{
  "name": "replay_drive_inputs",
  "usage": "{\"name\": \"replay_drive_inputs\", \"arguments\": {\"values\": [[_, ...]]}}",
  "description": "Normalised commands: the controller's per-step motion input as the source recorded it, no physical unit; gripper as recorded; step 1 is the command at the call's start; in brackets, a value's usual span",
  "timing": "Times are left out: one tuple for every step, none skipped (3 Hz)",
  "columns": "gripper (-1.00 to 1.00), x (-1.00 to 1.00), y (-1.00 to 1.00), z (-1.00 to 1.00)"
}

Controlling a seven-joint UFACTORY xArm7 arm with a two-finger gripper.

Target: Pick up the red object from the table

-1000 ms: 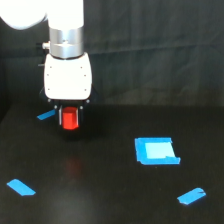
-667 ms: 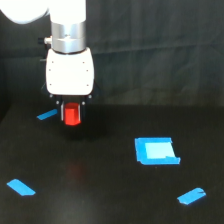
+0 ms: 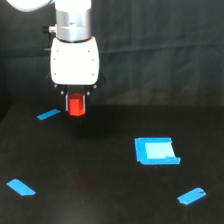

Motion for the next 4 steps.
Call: {"name": "replay_drive_inputs", "arguments": {"values": [[-1.00, -0.09, 0.06, 0.84], [-0.85, -0.03, 0.08, 0.54], [-0.96, -0.03, -0.05, 0.21], [-0.96, -0.02, -0.01, 0.08]]}}
